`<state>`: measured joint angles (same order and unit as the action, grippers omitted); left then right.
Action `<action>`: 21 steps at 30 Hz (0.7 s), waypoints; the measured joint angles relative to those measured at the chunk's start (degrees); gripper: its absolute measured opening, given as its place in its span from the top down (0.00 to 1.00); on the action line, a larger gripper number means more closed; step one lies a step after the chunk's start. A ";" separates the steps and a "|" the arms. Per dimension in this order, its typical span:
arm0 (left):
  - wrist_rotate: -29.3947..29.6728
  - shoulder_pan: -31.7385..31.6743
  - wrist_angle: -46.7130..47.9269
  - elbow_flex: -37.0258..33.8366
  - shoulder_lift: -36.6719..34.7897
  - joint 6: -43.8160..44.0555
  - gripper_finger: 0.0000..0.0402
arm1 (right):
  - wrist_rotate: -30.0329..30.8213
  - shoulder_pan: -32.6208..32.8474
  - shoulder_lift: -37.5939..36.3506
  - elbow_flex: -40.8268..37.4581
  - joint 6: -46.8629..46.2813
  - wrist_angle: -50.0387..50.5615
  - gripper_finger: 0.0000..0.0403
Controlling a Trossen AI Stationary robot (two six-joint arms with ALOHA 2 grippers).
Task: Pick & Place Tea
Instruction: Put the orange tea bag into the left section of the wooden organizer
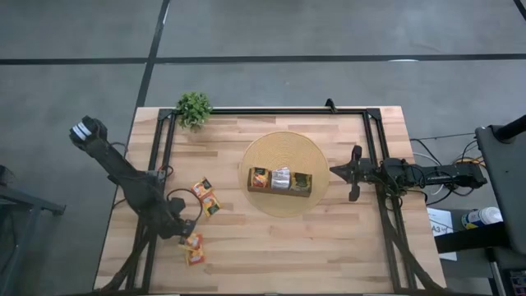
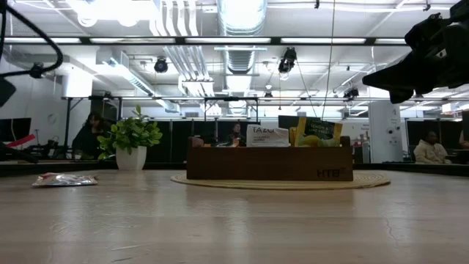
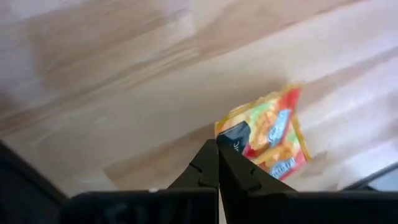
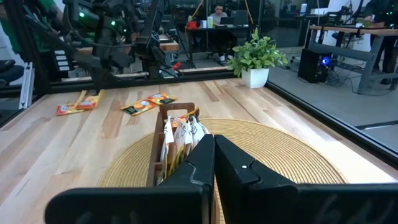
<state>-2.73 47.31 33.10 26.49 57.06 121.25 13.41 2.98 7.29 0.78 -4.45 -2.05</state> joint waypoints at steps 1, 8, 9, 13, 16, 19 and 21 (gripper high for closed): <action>-0.20 0.00 0.91 0.72 -0.02 -0.71 1.00 | 0.01 0.00 -0.02 0.00 0.00 0.01 0.98; -0.76 -0.45 8.63 6.77 -0.04 -4.75 1.00 | 0.01 0.00 -0.01 0.00 0.00 0.01 0.98; -0.66 -0.67 9.87 7.89 -0.04 -5.77 1.00 | 0.00 0.00 -0.01 -0.01 0.00 -0.01 0.98; 1.31 -2.06 14.39 12.90 -0.04 -12.10 1.00 | 0.00 0.00 0.00 0.00 0.00 0.01 0.98; 2.85 -3.86 17.11 16.82 0.11 -17.59 1.00 | 0.01 0.00 0.00 0.00 0.00 0.01 0.98; 2.96 -6.59 20.82 20.27 0.63 -22.42 1.00 | 0.02 0.00 0.00 0.00 0.00 0.01 0.98; 2.89 -8.70 22.84 22.14 1.06 -25.17 1.00 | 0.01 0.00 0.00 0.00 0.00 0.01 0.98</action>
<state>0.16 38.61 55.94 48.63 58.12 96.08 13.42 2.98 7.29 0.78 -4.45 -2.05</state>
